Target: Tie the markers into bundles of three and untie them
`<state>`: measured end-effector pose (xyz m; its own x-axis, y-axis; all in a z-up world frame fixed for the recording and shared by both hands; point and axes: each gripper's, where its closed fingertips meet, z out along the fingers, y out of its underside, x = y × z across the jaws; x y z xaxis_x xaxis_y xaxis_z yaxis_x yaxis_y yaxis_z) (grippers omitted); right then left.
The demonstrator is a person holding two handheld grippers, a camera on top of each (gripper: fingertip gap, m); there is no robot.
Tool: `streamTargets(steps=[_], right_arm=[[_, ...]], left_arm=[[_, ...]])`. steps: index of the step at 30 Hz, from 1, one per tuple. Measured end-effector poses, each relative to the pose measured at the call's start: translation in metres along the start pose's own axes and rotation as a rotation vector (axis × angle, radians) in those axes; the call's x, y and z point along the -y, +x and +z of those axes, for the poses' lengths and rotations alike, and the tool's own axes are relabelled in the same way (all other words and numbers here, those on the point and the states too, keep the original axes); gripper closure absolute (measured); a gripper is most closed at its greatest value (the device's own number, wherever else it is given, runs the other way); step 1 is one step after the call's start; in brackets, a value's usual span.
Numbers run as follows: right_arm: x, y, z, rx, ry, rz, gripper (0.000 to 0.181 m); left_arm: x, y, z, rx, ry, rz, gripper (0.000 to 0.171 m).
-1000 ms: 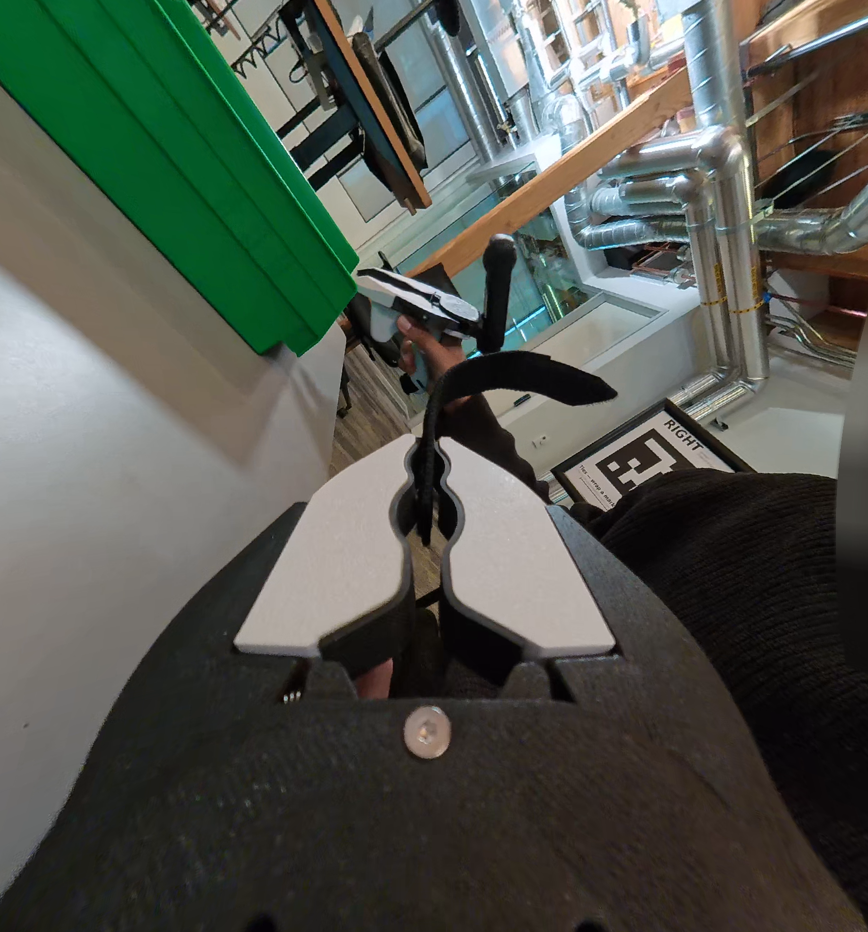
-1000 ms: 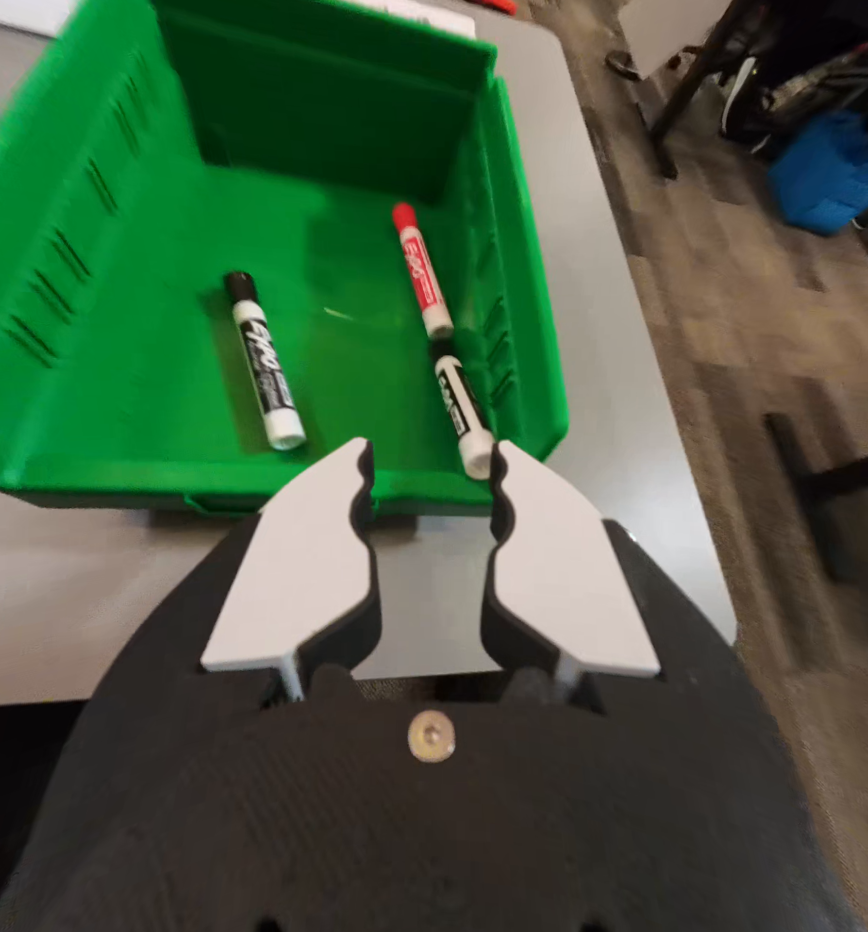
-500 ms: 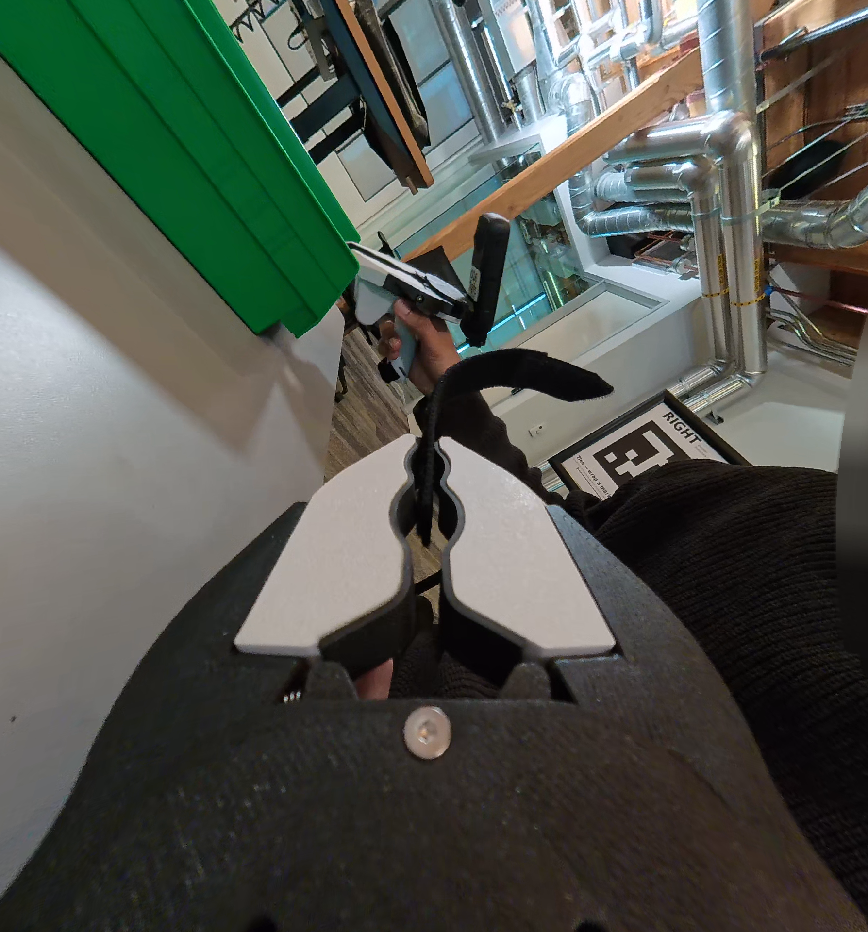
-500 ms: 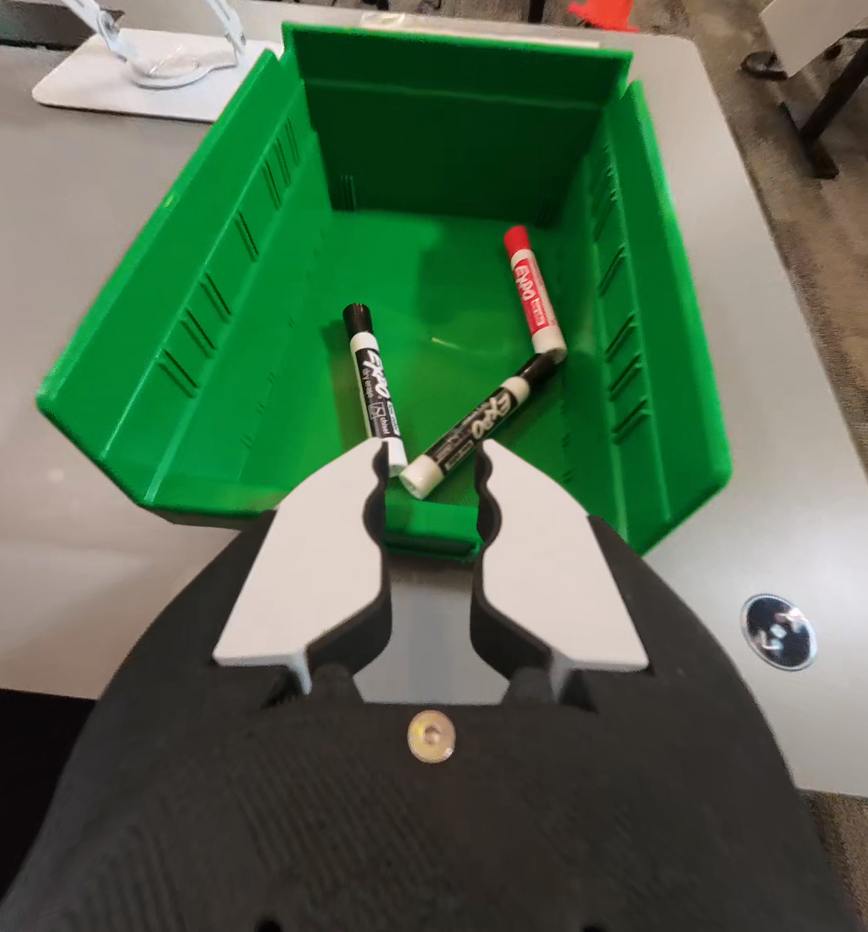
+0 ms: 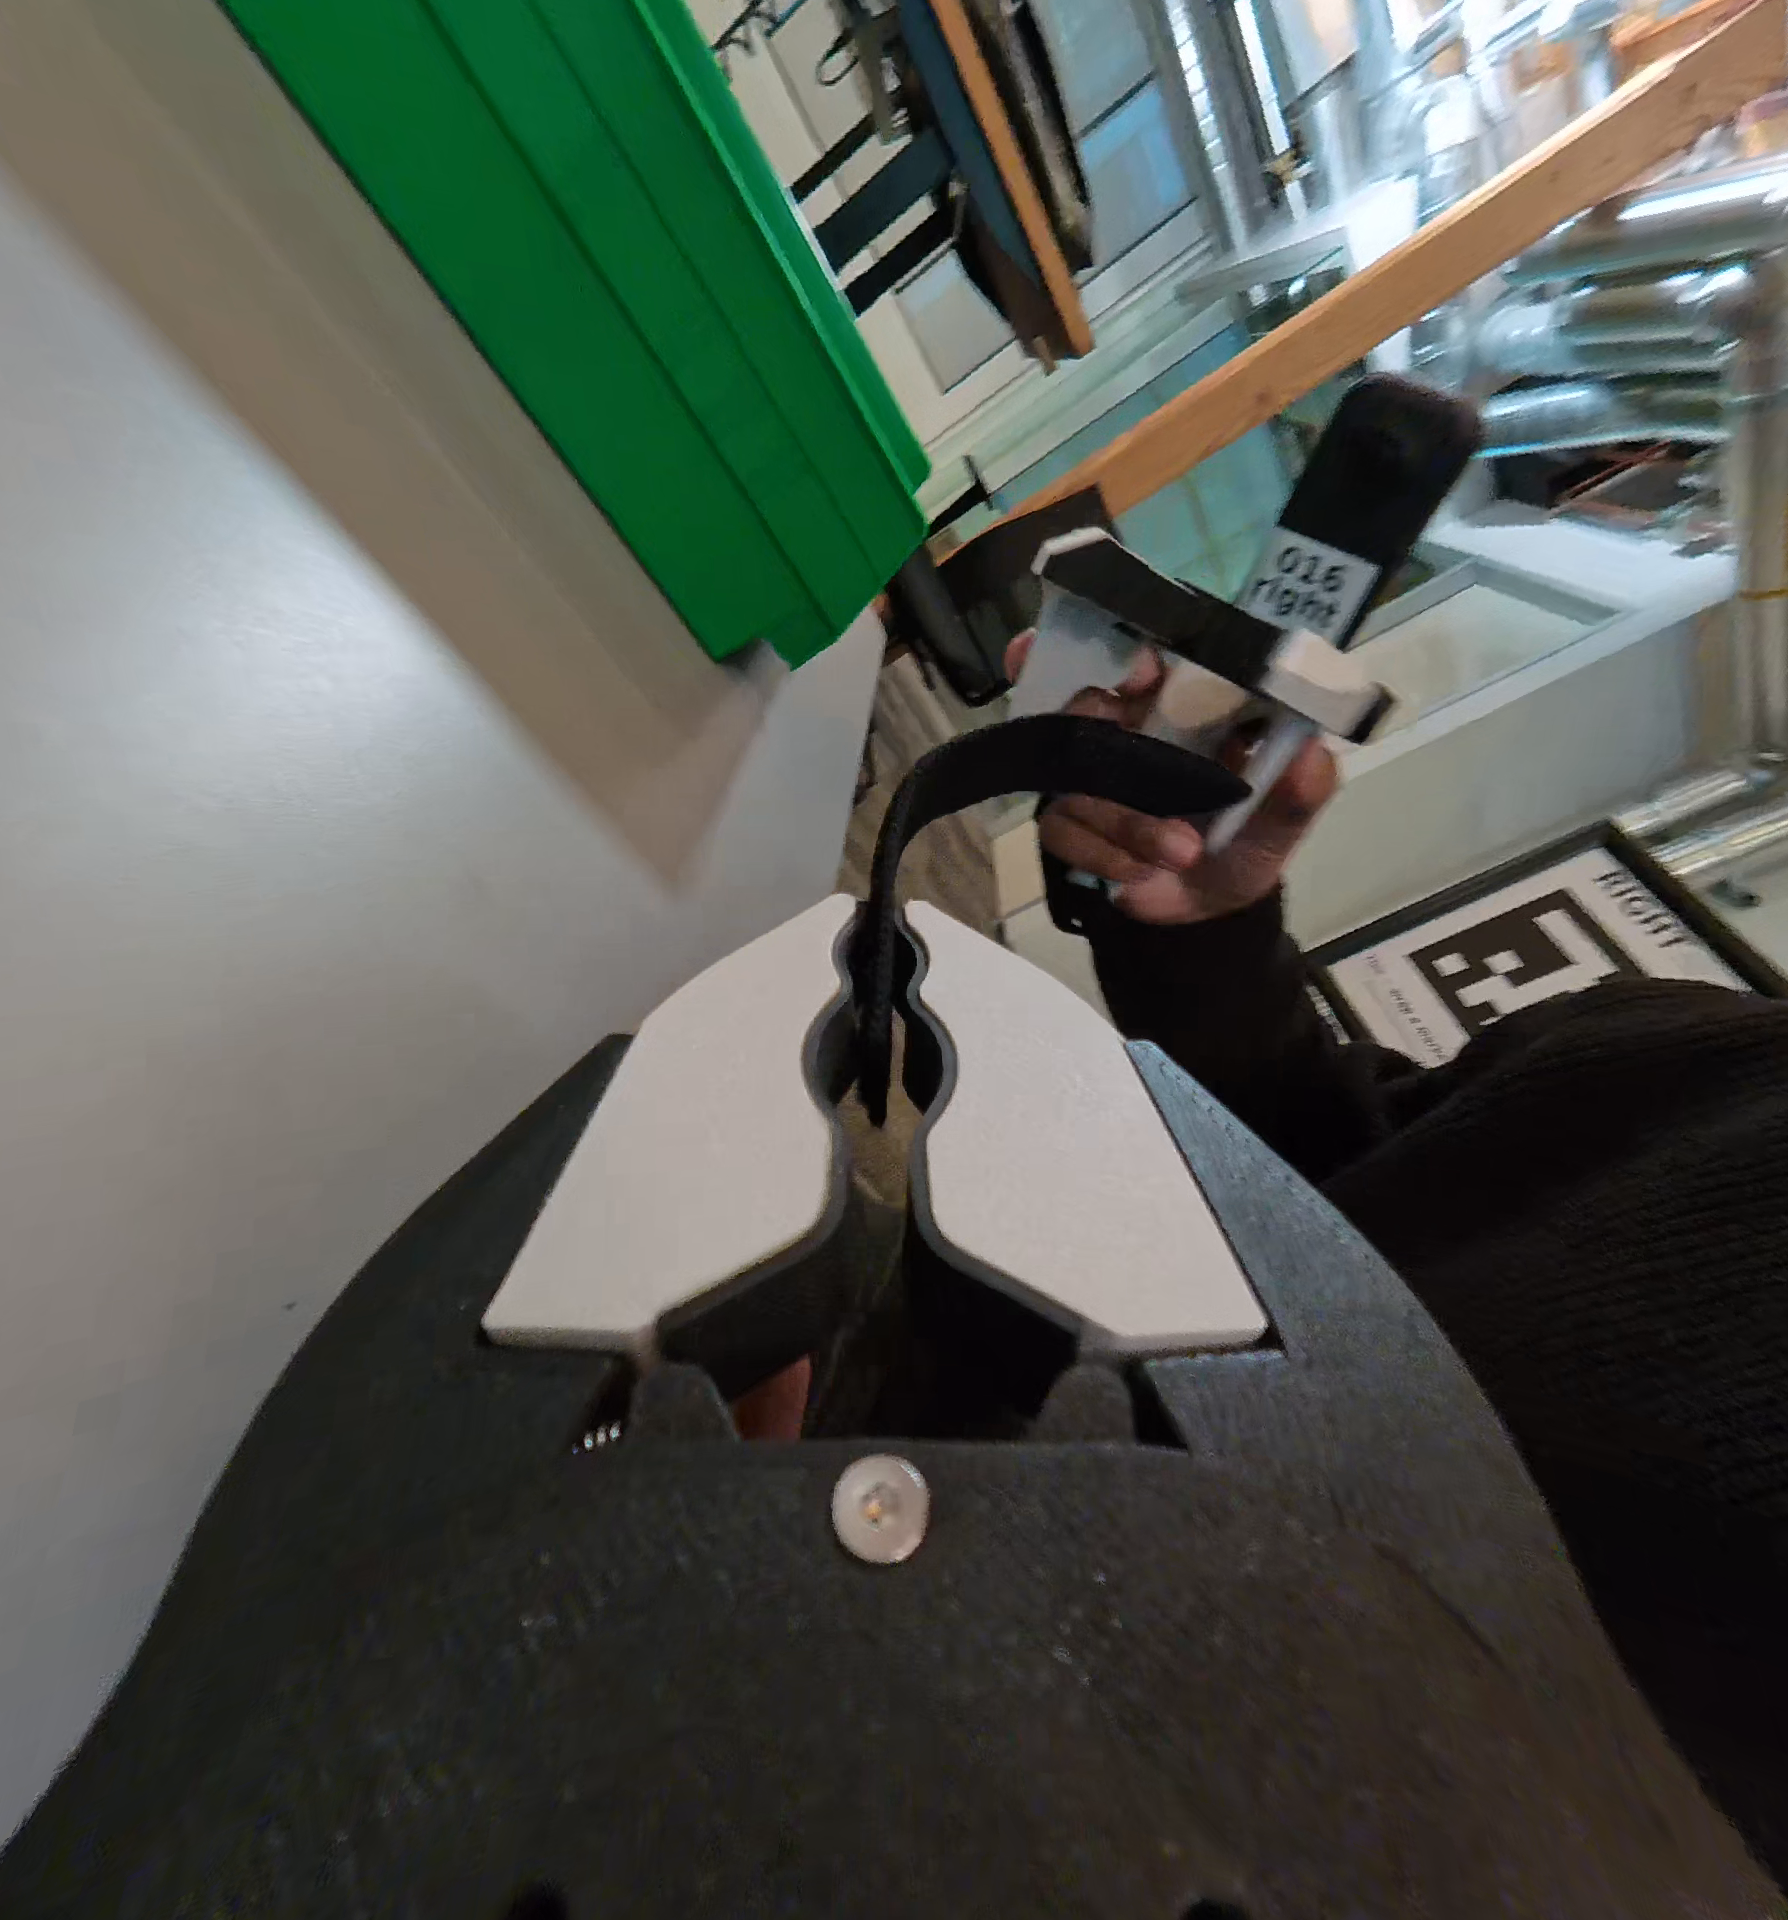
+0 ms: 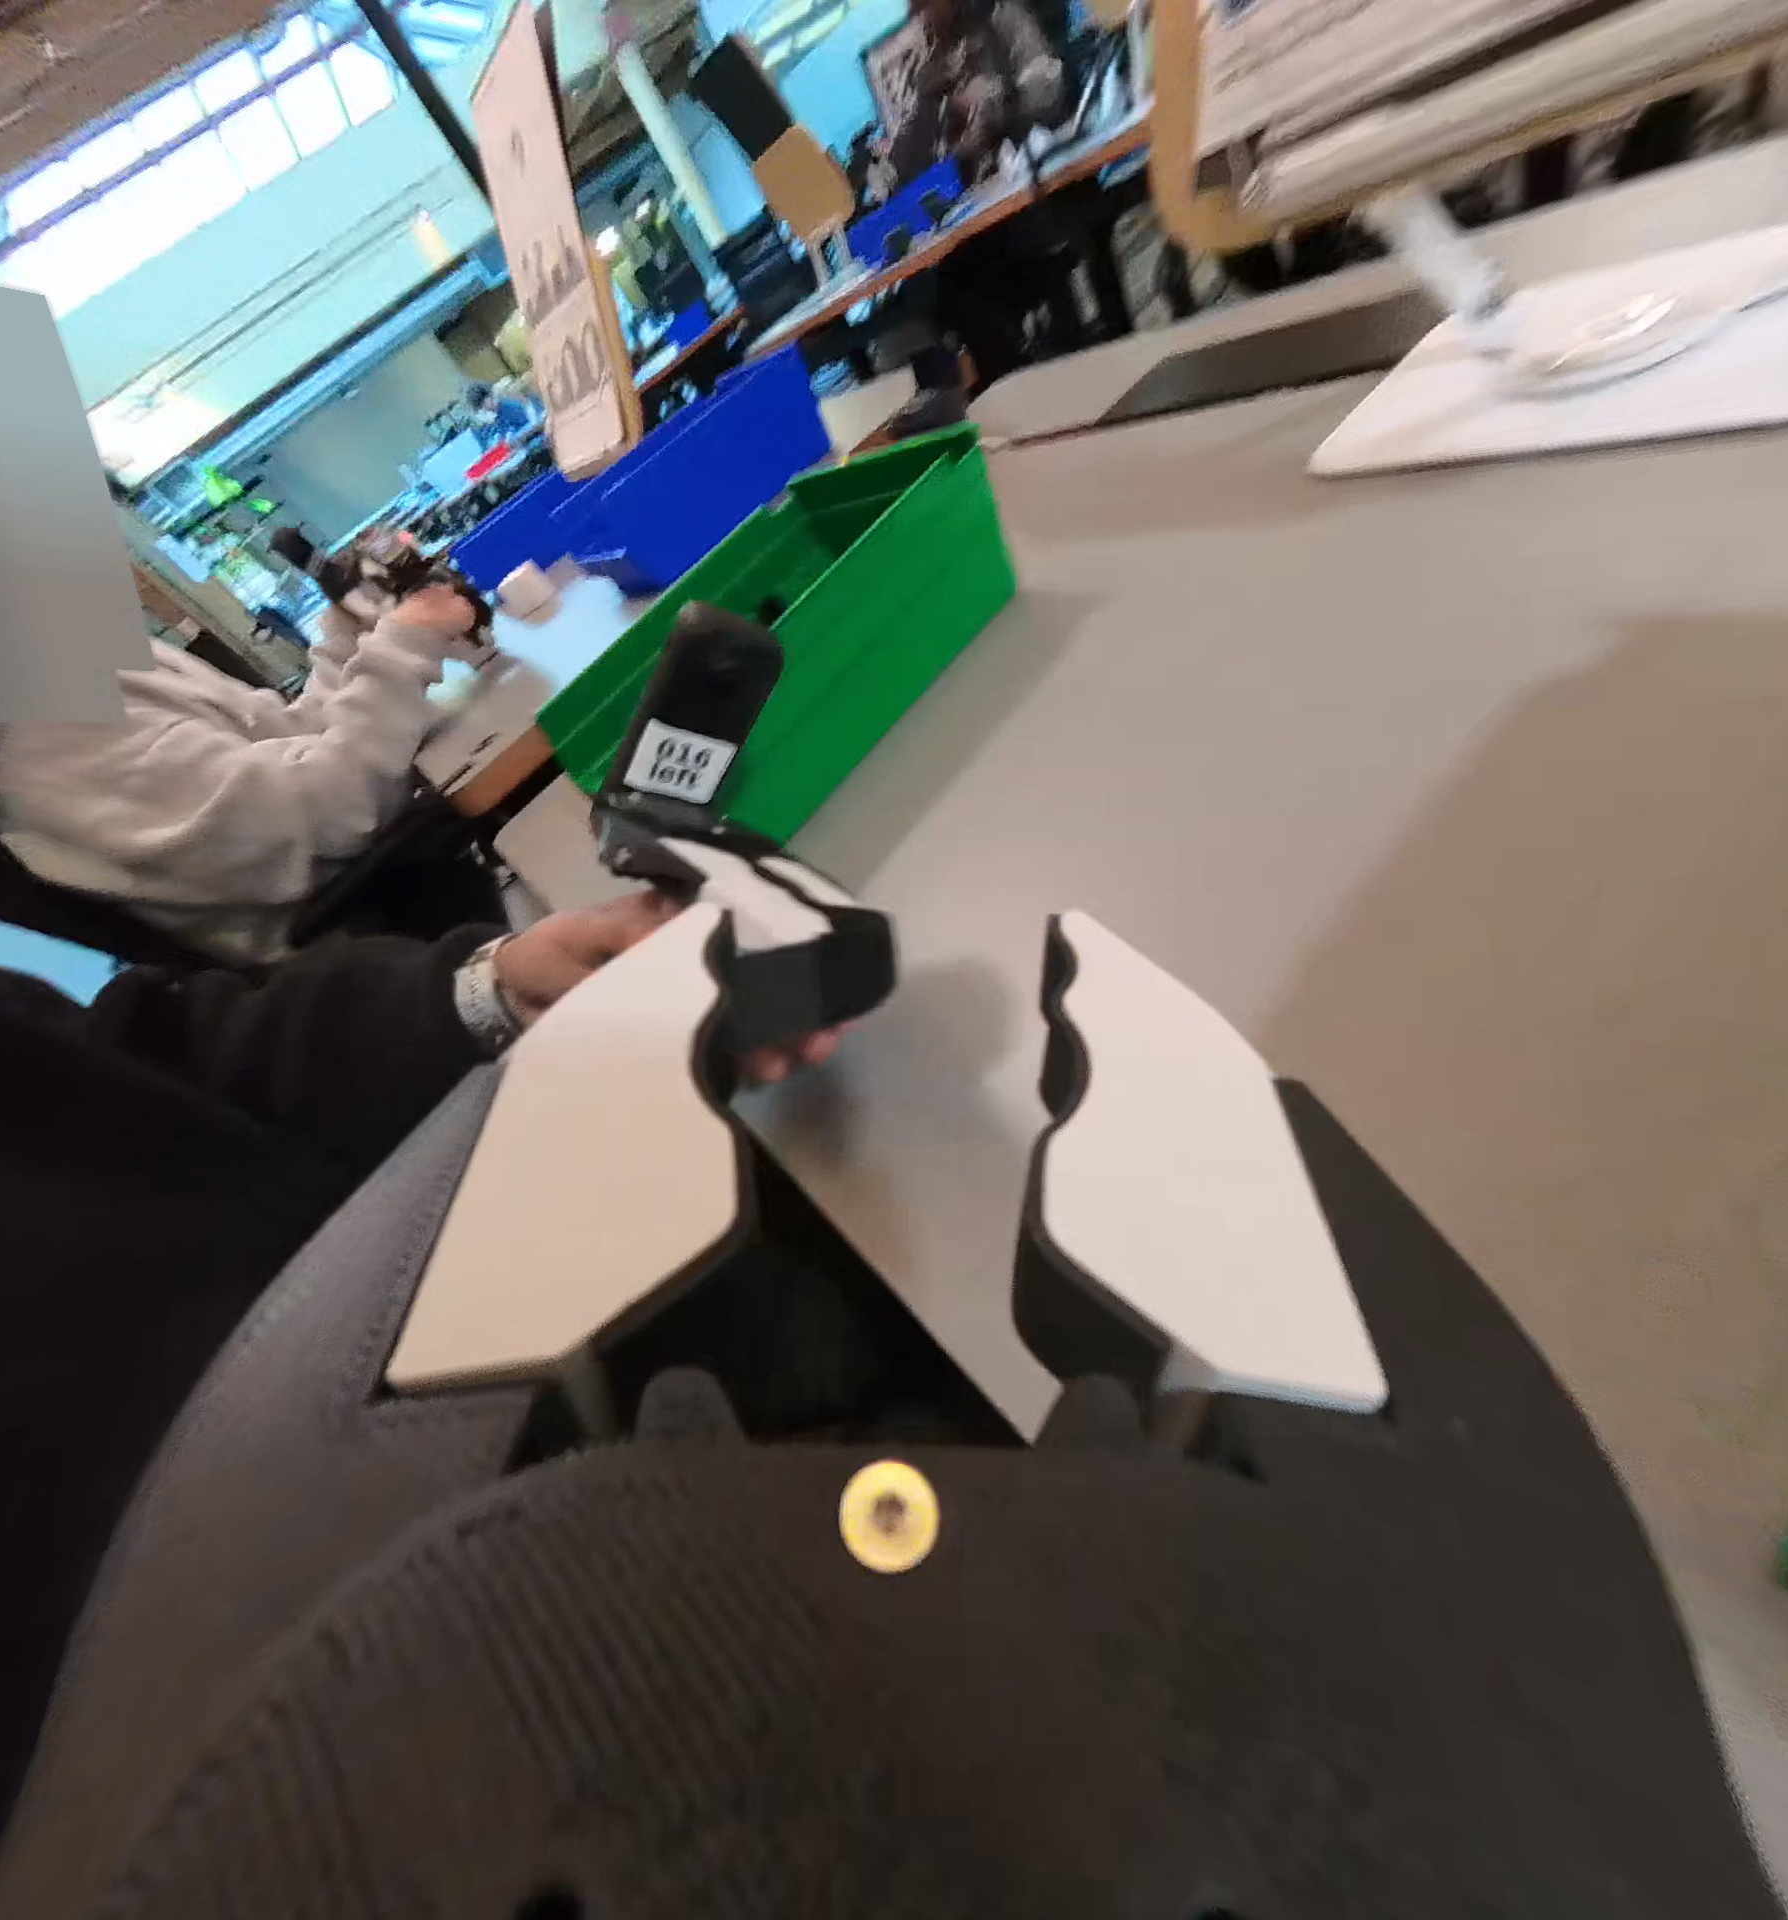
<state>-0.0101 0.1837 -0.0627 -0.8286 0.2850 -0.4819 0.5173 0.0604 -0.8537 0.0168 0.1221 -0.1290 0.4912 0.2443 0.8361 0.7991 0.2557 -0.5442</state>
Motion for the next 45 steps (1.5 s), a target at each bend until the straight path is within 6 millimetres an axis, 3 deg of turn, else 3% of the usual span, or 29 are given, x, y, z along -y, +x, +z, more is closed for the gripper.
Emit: streamTargets(steps=[2, 4, 6, 8, 9, 10, 15, 17, 19, 21, 24, 26, 28, 30, 32, 33, 35, 36, 38, 42, 45], right_arm=[[-0.014, -0.010, 0.015, -0.005, -0.060, 0.021, 0.106], [-0.024, -0.017, 0.024, -0.012, -0.091, 0.009, 0.102], [-0.039, -0.010, 0.029, -0.083, -0.172, -0.051, 0.098], [-0.050, 0.011, 0.026, -0.216, -0.248, -0.155, 0.113], [-0.051, 0.016, 0.024, -0.247, -0.264, -0.203, 0.139], [-0.048, 0.016, 0.021, -0.244, -0.259, -0.239, 0.177], [-0.034, 0.003, 0.015, -0.103, -0.181, -0.139, 0.179], [-0.022, 0.005, 0.008, -0.081, -0.119, -0.081, 0.179], [0.001, 0.008, -0.006, -0.073, -0.030, -0.038, 0.179], [0.035, 0.019, -0.029, -0.115, 0.072, -0.036, 0.179], [0.089, 0.054, -0.076, -0.320, 0.204, -0.101, 0.179], [0.112, 0.097, -0.108, -0.539, 0.203, -0.170, 0.179], [0.121, 0.147, -0.130, -0.731, 0.120, -0.216, 0.179], [0.113, 0.194, -0.127, -0.792, -0.036, -0.195, 0.179], [0.102, 0.233, -0.103, -0.744, -0.153, -0.140, 0.178], [0.097, 0.254, -0.091, -0.724, -0.178, -0.095, 0.168], [0.087, 0.287, -0.078, -0.711, -0.241, 0.032, 0.127], [0.088, 0.295, -0.077, -0.715, -0.234, 0.077, 0.121], [0.104, 0.285, -0.076, -0.684, -0.105, 0.103, 0.122], [0.127, 0.219, -0.081, -0.620, 0.118, -0.079, 0.127], [0.120, 0.164, -0.073, -0.621, 0.100, -0.289, 0.126]], left_arm=[[-0.003, -0.005, 0.001, 0.051, -0.023, 0.036, 0.170], [-0.006, -0.007, 0.002, 0.080, -0.041, 0.068, 0.170], [-0.008, -0.004, 0.004, 0.066, -0.051, 0.078, 0.169], [-0.007, 0.001, 0.004, 0.036, -0.049, 0.074, 0.169], [-0.007, 0.002, 0.004, 0.027, -0.048, 0.070, 0.169], [-0.007, 0.004, 0.004, 0.016, -0.046, 0.068, 0.169], [-0.003, 0.015, 0.004, -0.080, -0.013, 0.015, 0.168], [0.001, 0.016, 0.001, -0.096, 0.011, -0.003, 0.160], [0.009, 0.021, -0.003, -0.142, 0.056, -0.008, 0.138], [0.015, 0.029, -0.008, -0.194, 0.092, -0.016, 0.131], [0.015, 0.031, -0.007, -0.207, 0.098, -0.021, 0.128], [0.009, 0.031, -0.003, -0.203, 0.070, -0.016, 0.128], [0.005, 0.032, 0.001, -0.198, 0.043, -0.005, 0.128], [0.001, 0.034, 0.003, -0.192, 0.026, 0.015, 0.128], [-0.002, 0.035, 0.005, -0.184, 0.011, 0.034, 0.128], [-0.003, 0.034, 0.005, -0.176, 0.010, 0.040, 0.128], [-0.004, 0.034, 0.006, -0.170, 0.013, 0.041, 0.128], [-0.004, 0.035, 0.006, -0.172, 0.013, 0.039, 0.128], [-0.005, 0.036, 0.005, -0.165, 0.012, 0.046, 0.125], [-0.009, 0.028, 0.004, -0.095, -0.002, 0.104, 0.117], [-0.012, 0.026, 0.009, -0.061, -0.021, 0.147, 0.109]])
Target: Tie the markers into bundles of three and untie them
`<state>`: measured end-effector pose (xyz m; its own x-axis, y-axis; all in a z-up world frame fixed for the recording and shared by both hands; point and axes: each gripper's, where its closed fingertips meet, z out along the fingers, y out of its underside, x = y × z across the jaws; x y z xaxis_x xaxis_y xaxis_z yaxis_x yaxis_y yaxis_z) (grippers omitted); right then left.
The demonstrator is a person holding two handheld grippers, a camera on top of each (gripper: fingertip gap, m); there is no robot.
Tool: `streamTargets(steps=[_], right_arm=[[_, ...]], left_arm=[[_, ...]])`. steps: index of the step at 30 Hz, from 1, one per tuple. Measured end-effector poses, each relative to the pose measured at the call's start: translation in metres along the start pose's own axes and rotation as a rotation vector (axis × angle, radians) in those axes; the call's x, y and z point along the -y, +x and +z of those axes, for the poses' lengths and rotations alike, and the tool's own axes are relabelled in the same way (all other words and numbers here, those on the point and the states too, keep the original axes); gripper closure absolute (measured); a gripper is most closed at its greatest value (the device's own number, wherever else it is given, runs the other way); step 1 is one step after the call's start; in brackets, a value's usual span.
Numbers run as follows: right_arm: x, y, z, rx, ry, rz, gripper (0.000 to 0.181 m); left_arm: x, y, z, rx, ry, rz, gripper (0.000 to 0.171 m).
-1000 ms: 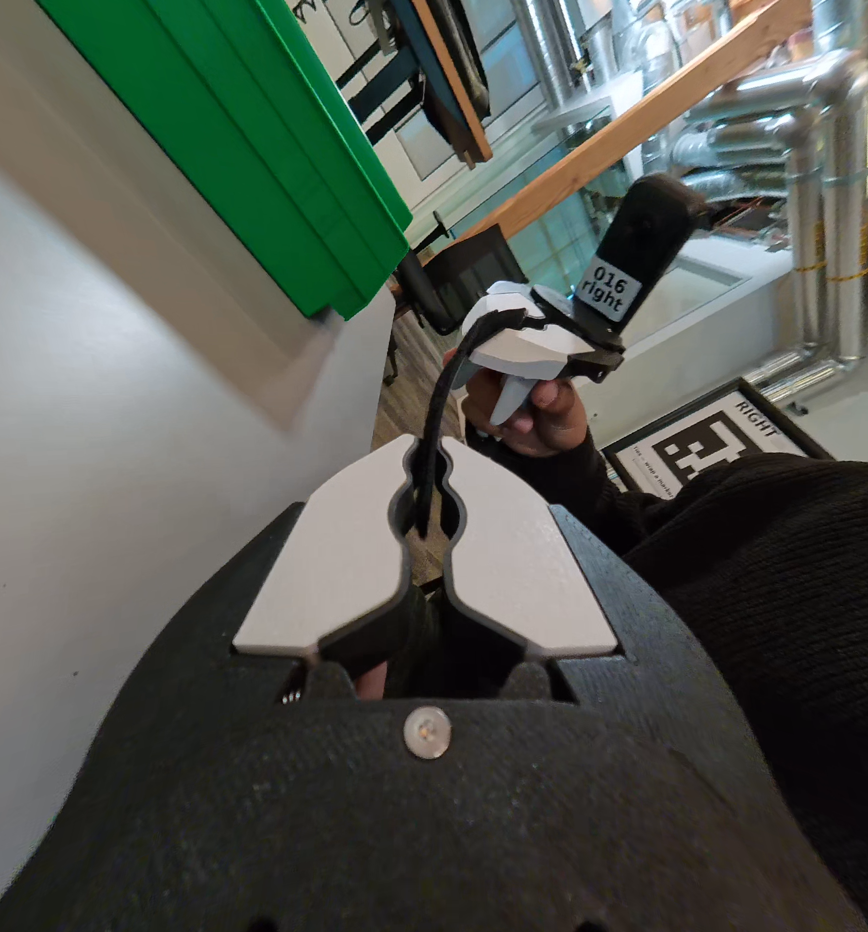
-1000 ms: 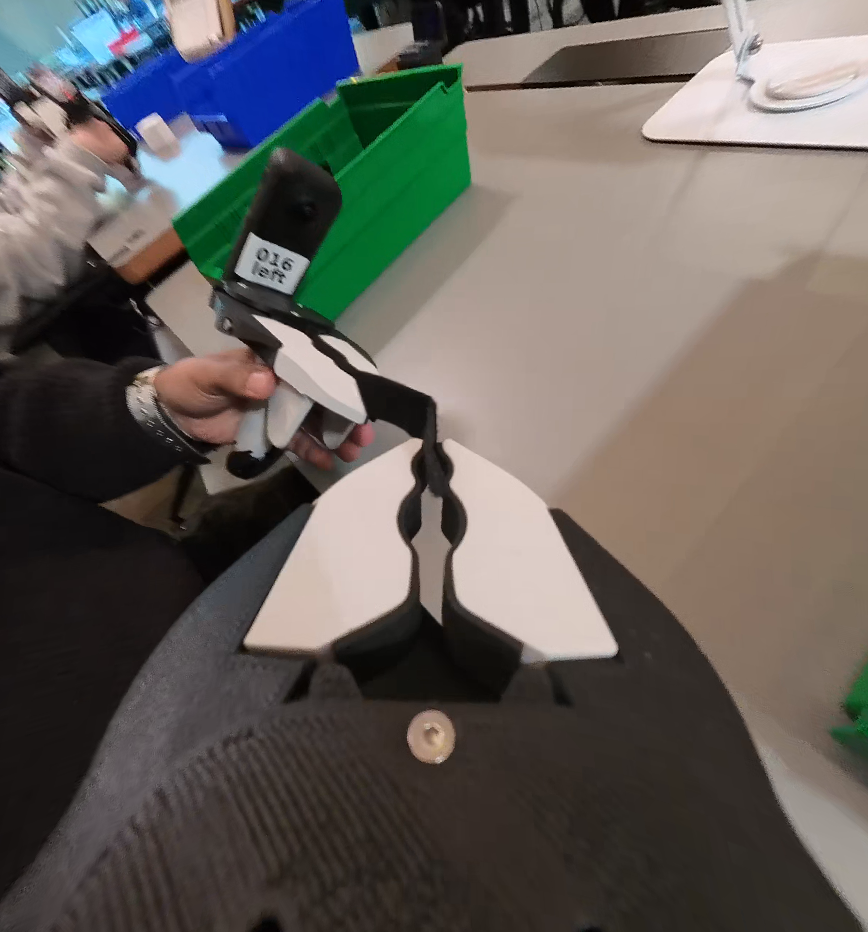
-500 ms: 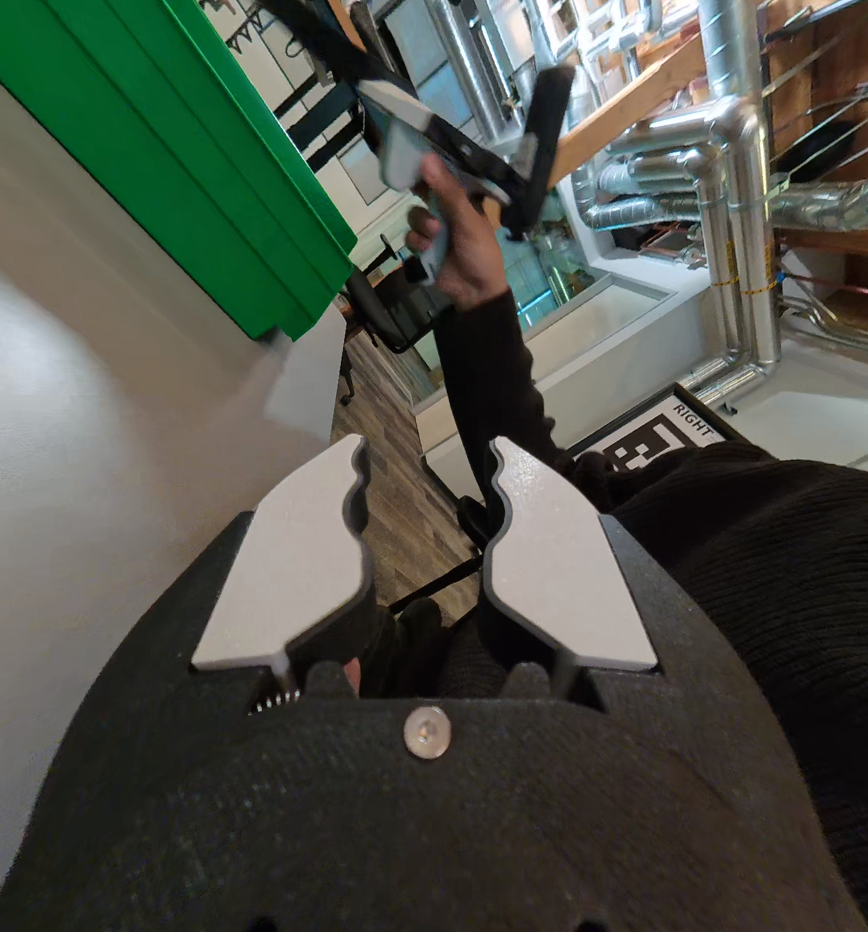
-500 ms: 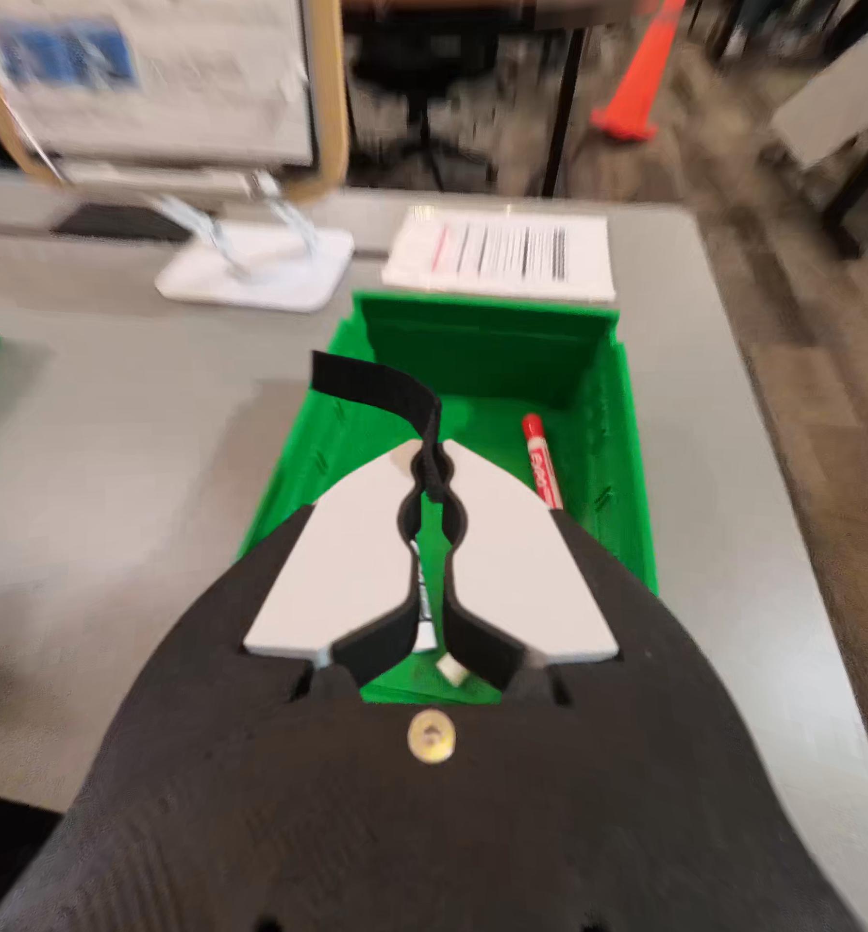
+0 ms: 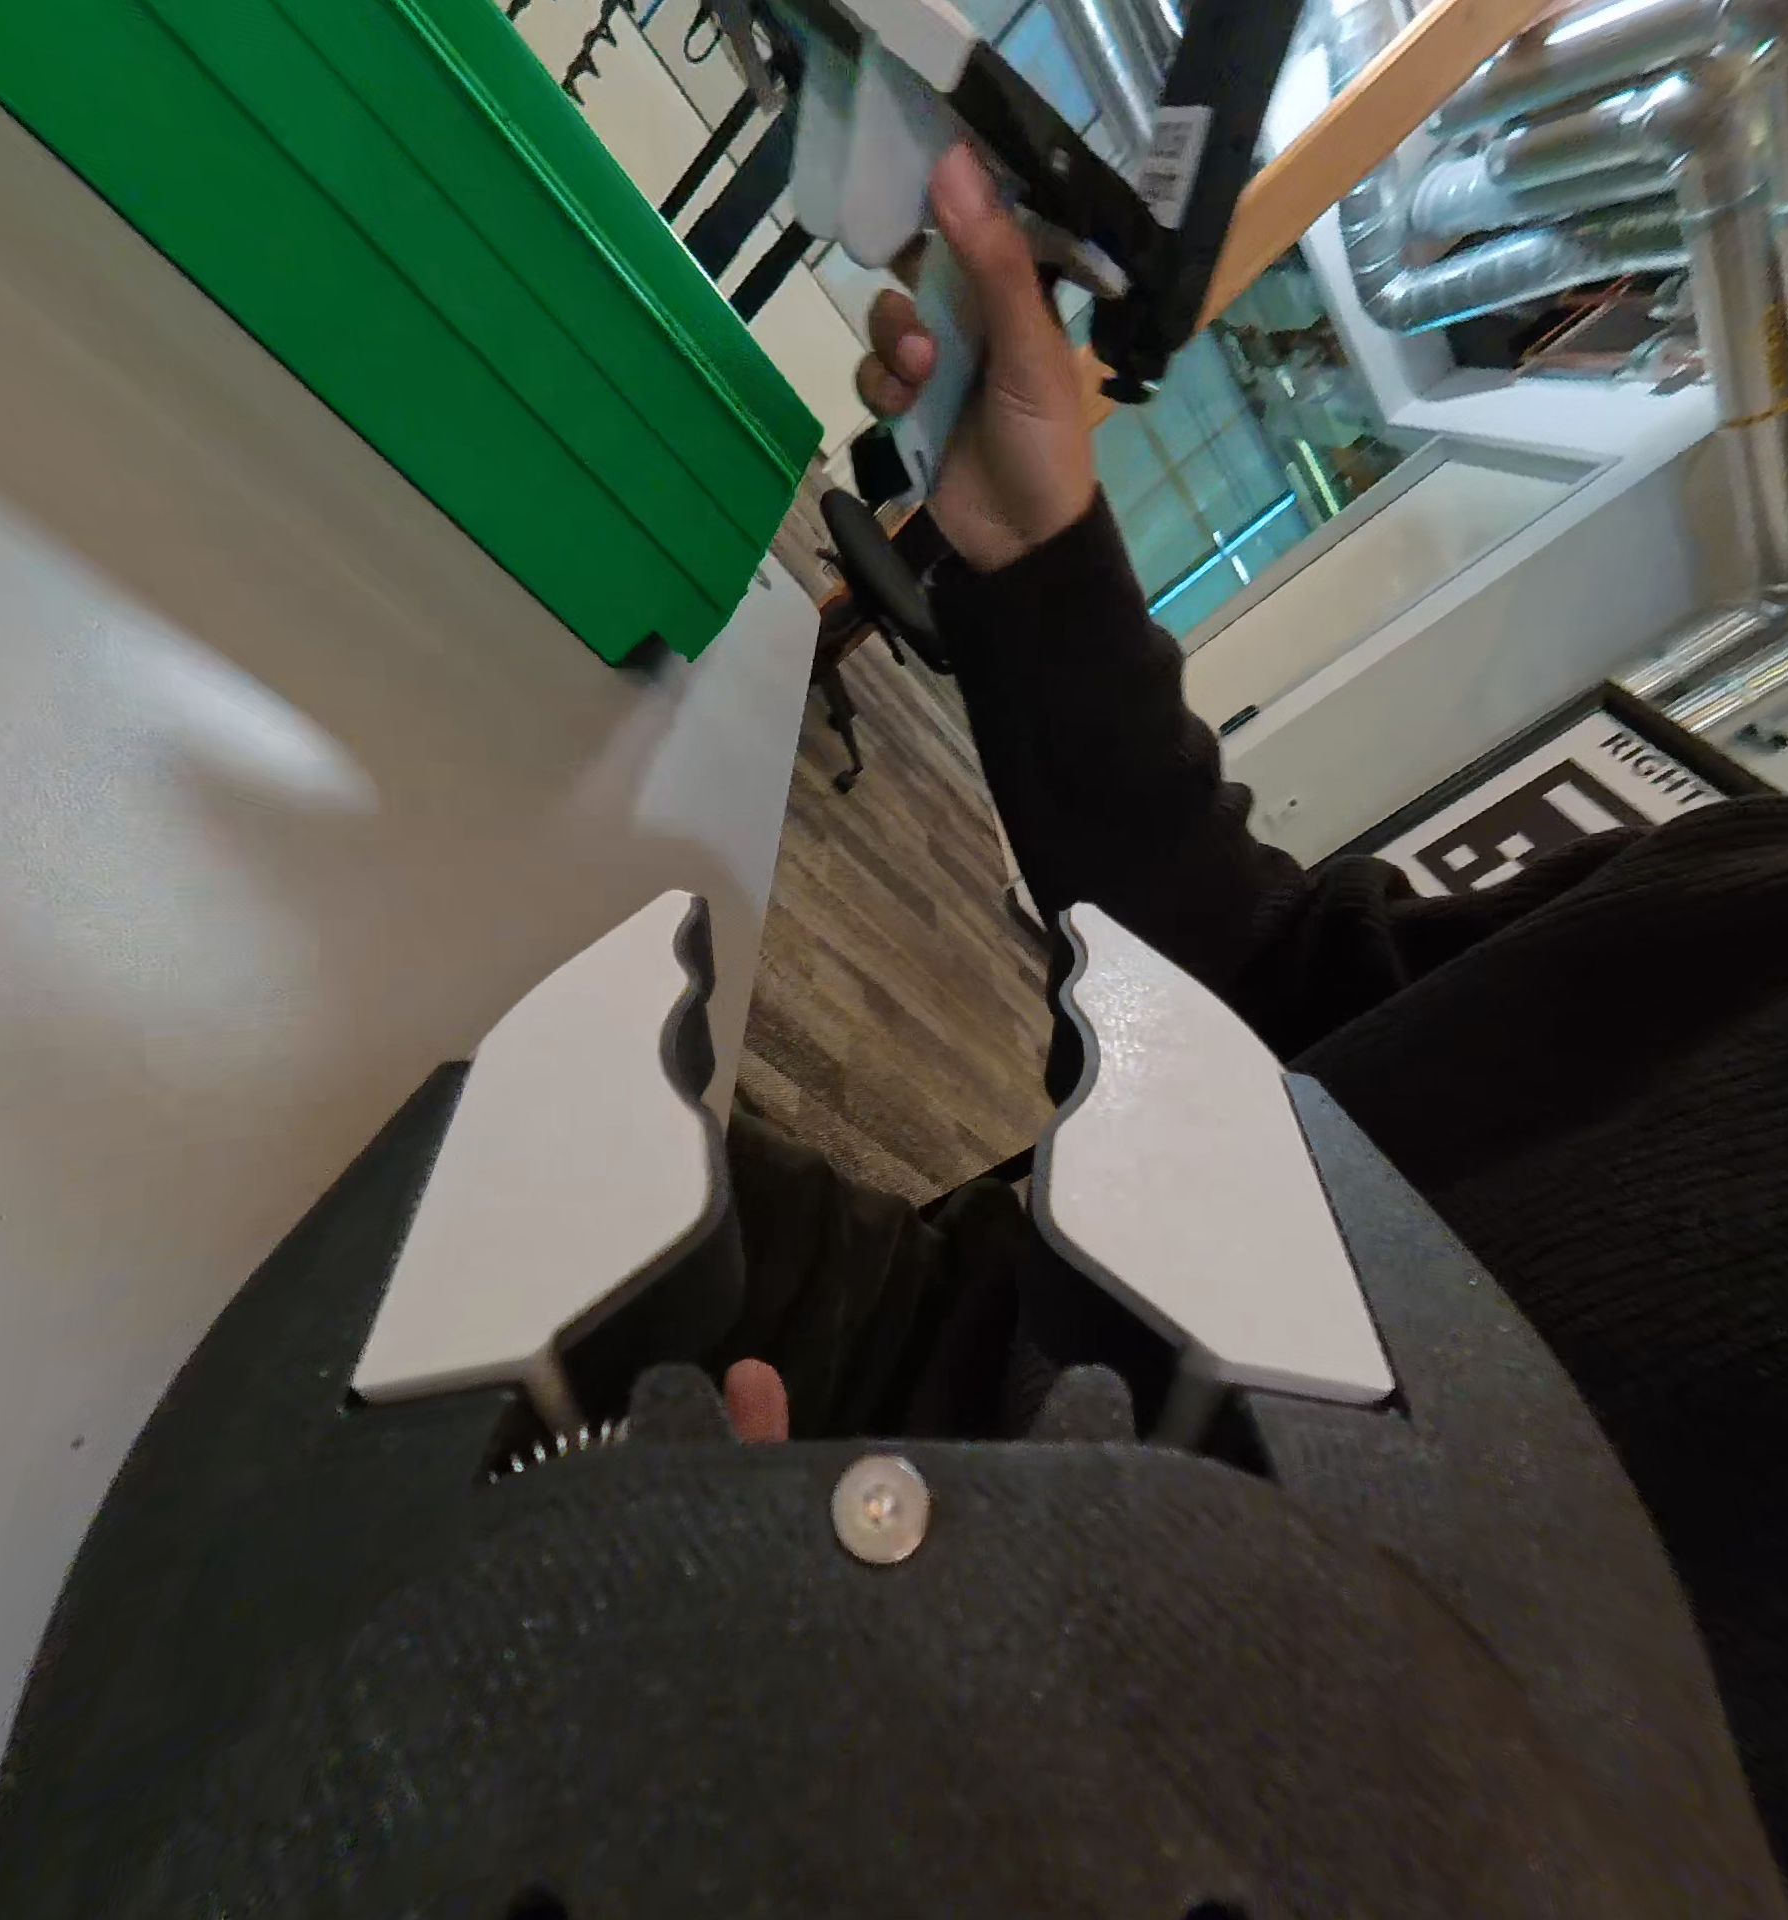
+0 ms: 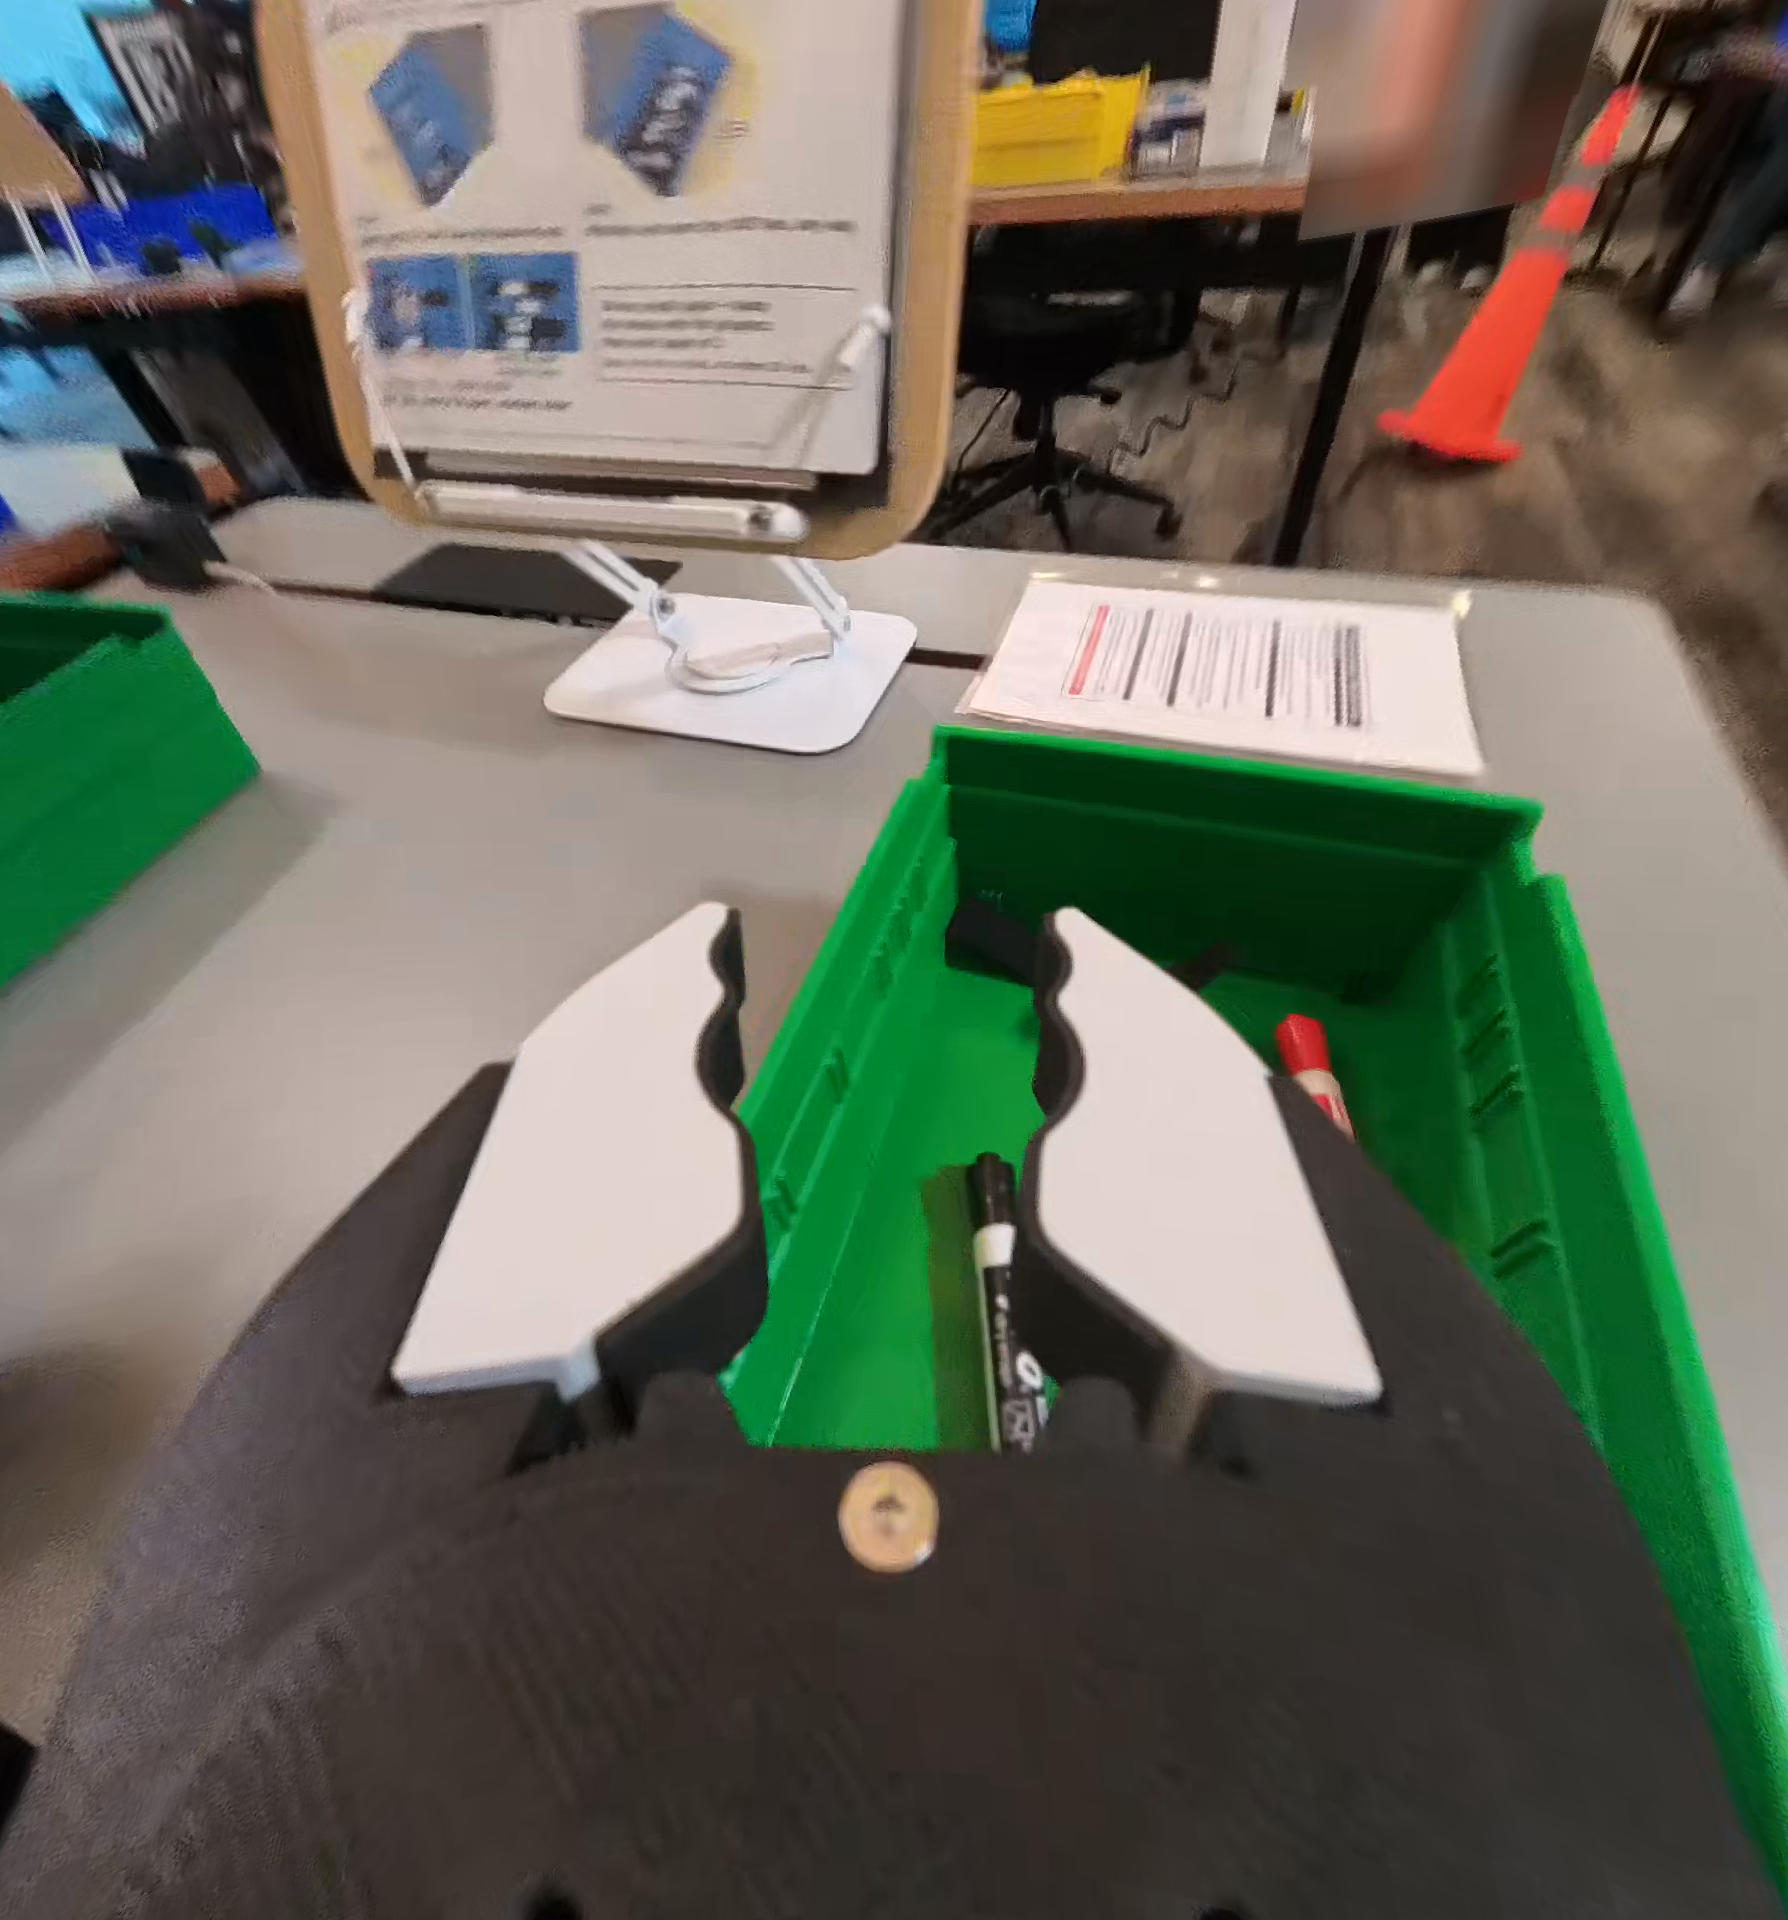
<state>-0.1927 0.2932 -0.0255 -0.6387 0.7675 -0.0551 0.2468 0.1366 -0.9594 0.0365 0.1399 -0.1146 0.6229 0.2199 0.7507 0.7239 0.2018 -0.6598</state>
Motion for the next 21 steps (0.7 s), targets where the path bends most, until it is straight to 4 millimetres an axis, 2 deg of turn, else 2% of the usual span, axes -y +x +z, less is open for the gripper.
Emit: streamTargets(steps=[4, 6, 8, 11, 14, 16, 21], right_arm=[[0.006, -0.070, -0.024, -0.040, 0.159, -0.179, 0.111], [0.006, -0.110, -0.032, 0.008, 0.283, -0.166, 0.116], [-0.005, -0.147, -0.037, 0.078, 0.349, -0.099, 0.120], [-0.037, -0.194, -0.030, 0.182, 0.289, -0.036, 0.121], [-0.054, -0.217, -0.024, 0.208, 0.244, -0.114, 0.121], [-0.062, -0.221, -0.020, 0.213, 0.233, -0.138, 0.123], [-0.074, -0.230, -0.011, 0.337, 0.191, 0.058, 0.125]], left_arm=[[-0.003, 0.004, 0.004, 0.034, -0.025, 0.079, 0.105], [-0.003, 0.008, 0.004, 0.039, -0.035, 0.126, 0.105], [0.000, 0.004, 0.000, 0.099, -0.028, 0.177, 0.100], [0.008, -0.003, -0.007, 0.176, -0.006, 0.248, 0.095], [0.019, -0.006, -0.015, 0.233, 0.048, 0.328, 0.097], [0.024, -0.006, -0.021, 0.259, 0.078, 0.355, 0.097], [0.044, -0.006, -0.045, 0.355, 0.192, 0.422, 0.099]])
